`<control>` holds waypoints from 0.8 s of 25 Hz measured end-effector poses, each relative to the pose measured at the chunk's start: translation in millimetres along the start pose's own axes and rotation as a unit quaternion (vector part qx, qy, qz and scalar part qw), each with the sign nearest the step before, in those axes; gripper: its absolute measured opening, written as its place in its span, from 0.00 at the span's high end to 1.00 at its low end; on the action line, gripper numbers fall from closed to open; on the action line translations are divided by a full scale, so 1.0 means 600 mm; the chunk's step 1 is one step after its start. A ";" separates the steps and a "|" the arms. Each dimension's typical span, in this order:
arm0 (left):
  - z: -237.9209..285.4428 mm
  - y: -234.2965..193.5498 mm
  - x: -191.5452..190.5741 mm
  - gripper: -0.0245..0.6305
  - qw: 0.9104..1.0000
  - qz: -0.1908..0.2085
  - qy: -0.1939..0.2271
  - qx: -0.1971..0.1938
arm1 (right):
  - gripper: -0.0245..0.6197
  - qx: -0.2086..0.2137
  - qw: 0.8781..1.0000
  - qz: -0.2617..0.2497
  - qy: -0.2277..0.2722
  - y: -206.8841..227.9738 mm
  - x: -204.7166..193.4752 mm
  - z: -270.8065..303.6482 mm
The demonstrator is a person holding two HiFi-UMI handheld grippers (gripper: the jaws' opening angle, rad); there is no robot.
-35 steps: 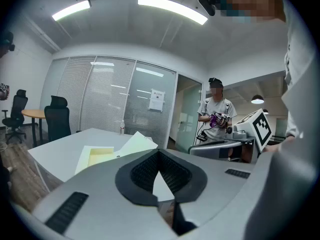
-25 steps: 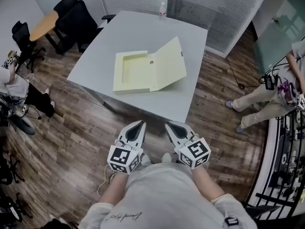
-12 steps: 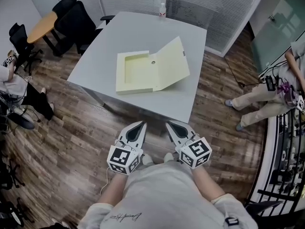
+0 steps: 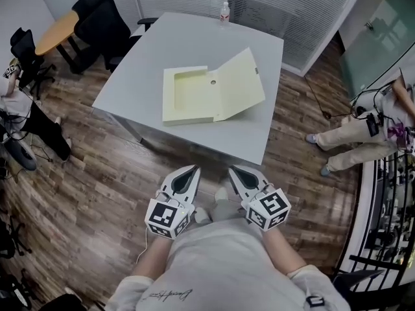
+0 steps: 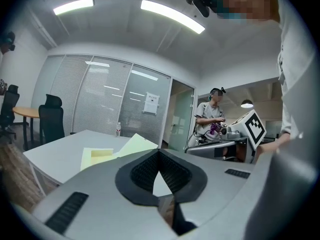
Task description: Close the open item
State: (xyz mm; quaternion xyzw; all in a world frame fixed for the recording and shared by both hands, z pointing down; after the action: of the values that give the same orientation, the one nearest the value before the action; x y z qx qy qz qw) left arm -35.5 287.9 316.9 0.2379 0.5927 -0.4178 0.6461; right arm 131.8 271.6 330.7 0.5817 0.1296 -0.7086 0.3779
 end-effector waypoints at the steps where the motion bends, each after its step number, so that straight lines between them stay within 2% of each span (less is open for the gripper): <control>1: 0.002 0.001 0.000 0.95 1.000 0.003 0.001 -0.003 | 0.94 0.001 1.000 0.000 0.000 0.001 0.001 0.001; 4: 0.009 -0.005 -0.001 0.95 1.000 -0.006 0.003 -0.006 | 0.94 0.004 1.000 0.001 0.002 0.011 0.002 0.013; 11: 0.047 -0.061 0.002 0.95 1.000 -0.013 -0.008 0.014 | 0.94 0.015 1.000 0.015 0.008 0.052 0.016 0.076; 20: 0.170 -0.130 0.048 0.95 1.000 -0.008 -0.007 0.021 | 0.94 0.033 0.999 0.007 0.021 0.153 0.087 0.165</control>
State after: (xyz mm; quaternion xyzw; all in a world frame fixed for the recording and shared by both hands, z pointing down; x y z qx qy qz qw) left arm -43.1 156.4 322.6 0.2437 0.5813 -0.4367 0.6419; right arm 120.8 127.6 334.7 0.6093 0.1104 -0.6976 0.3604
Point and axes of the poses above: the fingertips, and each gripper's own axes: z forward along the fingers, y to its right, x out of its top, the point moved 6 cm from there along -z, backward along the fingers
